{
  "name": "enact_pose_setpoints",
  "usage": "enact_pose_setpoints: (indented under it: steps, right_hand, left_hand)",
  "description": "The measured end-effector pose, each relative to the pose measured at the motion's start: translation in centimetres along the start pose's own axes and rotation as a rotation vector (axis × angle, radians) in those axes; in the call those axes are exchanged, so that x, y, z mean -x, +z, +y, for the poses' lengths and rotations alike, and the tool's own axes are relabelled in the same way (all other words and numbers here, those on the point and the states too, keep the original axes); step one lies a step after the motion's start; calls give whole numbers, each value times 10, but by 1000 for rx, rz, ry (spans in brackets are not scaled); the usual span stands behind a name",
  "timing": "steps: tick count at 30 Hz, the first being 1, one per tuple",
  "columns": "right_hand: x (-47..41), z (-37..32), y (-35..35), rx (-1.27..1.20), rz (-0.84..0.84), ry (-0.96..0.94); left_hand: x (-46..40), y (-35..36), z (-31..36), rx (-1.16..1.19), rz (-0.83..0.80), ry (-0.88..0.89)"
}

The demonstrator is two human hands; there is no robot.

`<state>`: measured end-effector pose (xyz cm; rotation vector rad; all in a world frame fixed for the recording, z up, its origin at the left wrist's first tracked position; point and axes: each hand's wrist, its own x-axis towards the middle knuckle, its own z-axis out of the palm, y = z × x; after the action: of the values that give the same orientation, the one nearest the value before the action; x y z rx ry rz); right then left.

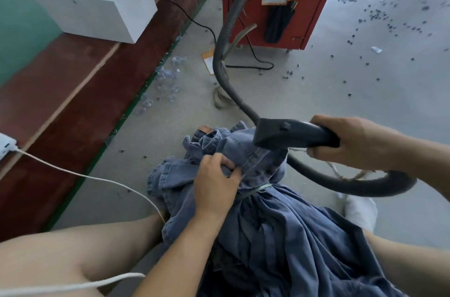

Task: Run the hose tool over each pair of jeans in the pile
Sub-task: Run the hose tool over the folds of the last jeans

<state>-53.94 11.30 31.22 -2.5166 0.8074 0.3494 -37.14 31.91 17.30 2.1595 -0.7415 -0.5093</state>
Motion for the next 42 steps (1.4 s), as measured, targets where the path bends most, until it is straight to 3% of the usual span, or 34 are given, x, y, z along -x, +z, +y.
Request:
enact_pose_setpoints:
  steps: [2,6,8,12,15,20,23,26,29,31,33,35,37,39,42]
  right_hand:
    - [4,-8,9,-14,-19,47]
    - [16,-21,30,-119,91,224]
    - [28,-16,38,-326,116,319]
    - [41,-12,55,-515,-59,359]
    - [33,-20,67,-726,11,403]
    - [50,-25,65,-731,142,356]
    - [64,-24,68,-772,42,335]
    - [50,-20,71,-759,80,381]
    - [38,-6,63,-768,270,470]
    - [48,4,54,-766,306,453]
    - [66,2,51,-682,190,349]
    - [76,-14,56,-561,11,255]
    - [69,-28,63,-466,-16,220]
    - [54,-34,65,-438,84,270]
    - [42,-24,55,-432,260,386]
  left_hand:
    - [-1,6,8,113,-41,-31]
    - [6,12,21,603,-121,-244]
    - [10,16,20,672,-104,-295]
    - [20,26,21,706,-158,-335]
    - [26,37,20,661,-169,-325]
    - [27,35,19,620,-126,-320]
    - [32,34,22,776,-114,-409]
    - [42,26,26,981,-315,-437]
    - [53,25,24,723,-481,-276]
    - [54,28,24,568,-399,-250]
    - [48,29,26,724,-334,-358]
    - [39,27,27,1061,-344,-464]
    - [39,18,26,1240,-417,-533]
    - [49,6,19,1055,-584,-500]
    - [55,-14,21,248,-863,-175]
